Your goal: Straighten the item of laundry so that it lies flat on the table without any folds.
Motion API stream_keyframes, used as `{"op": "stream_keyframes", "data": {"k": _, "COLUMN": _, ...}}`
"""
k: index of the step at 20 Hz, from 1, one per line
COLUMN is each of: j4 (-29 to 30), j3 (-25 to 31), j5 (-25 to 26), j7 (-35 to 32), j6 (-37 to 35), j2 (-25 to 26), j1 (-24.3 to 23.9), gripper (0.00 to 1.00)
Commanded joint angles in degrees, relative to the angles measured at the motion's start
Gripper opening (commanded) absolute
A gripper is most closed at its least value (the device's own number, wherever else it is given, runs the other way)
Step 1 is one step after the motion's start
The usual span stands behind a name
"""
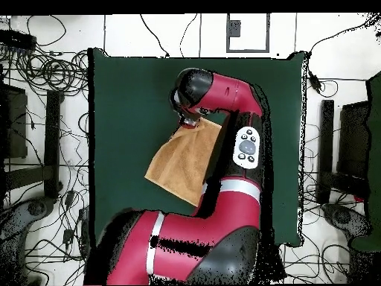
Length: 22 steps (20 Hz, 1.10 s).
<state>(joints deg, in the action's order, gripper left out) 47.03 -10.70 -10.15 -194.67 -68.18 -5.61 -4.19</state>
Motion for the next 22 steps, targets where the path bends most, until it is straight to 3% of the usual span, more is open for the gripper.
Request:
{"op": "stream_keyframes", "data": {"k": 1, "j4": -6.6, "j3": 1.5, "j5": -6.8, "j7": -23.3, "j6": -6.5, "j2": 0.8, "j1": 3.3, "gripper": 0.0}}
{"op": "stream_keyframes", "data": {"k": 5, "j4": -6.6, "j3": 2.6, "j5": -11.1, "j7": -26.7, "j6": -7.5, "j2": 0.2, "j1": 4.6, "gripper": 0.0}}
{"op": "stream_keyframes", "data": {"k": 14, "j4": -7.7, "j3": 2.3, "j5": -13.7, "j7": -25.0, "j6": -9.8, "j2": -2.2, "j1": 7.4, "gripper": 0.0}}
{"op": "stream_keyframes", "data": {"k": 18, "j4": -6.9, "j3": 2.5, "j5": -13.4, "j7": -21.5, "j6": -12.4, "j2": -0.7, "j1": 8.0, "gripper": 0.0}}
{"op": "stream_keyframes", "data": {"k": 22, "j4": -10.0, "j3": 2.6, "j5": -13.1, "j7": -20.4, "j6": -15.0, "j2": 2.2, "j1": 8.8, "gripper": 0.0}}
